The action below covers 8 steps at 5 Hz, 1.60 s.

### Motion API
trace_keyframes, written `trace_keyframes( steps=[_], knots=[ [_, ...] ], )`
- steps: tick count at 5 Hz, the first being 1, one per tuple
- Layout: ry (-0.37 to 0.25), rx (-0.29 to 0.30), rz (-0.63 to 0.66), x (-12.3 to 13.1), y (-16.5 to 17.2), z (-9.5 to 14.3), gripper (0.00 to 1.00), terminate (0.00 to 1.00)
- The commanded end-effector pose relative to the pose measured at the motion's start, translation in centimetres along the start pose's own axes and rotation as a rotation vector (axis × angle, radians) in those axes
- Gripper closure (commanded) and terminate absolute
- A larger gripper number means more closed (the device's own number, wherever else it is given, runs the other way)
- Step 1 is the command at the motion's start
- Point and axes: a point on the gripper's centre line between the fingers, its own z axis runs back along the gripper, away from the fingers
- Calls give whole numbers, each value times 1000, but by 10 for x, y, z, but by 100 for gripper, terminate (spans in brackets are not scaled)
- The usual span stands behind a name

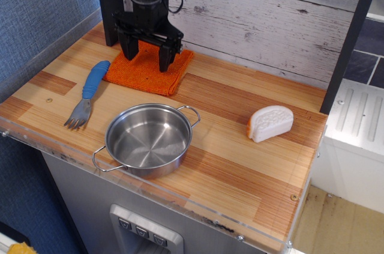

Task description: Move orange cloth directly to left of white cheese.

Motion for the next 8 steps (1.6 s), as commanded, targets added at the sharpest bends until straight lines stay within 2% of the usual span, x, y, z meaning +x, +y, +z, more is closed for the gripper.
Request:
trace_keyframes(
  steps=[1,2,4,6,8],
  knots=[
    [-30,-7,27,8,6,4,0,0],
    [-63,-62,78,5,8,0,0,0],
    [-84,-108,84,0,-6,4,0,0],
    [-99,-84,-5,1,-38,13,0,0],
    [-126,-100,-130,-5,-96,26,0,0]
  ],
)
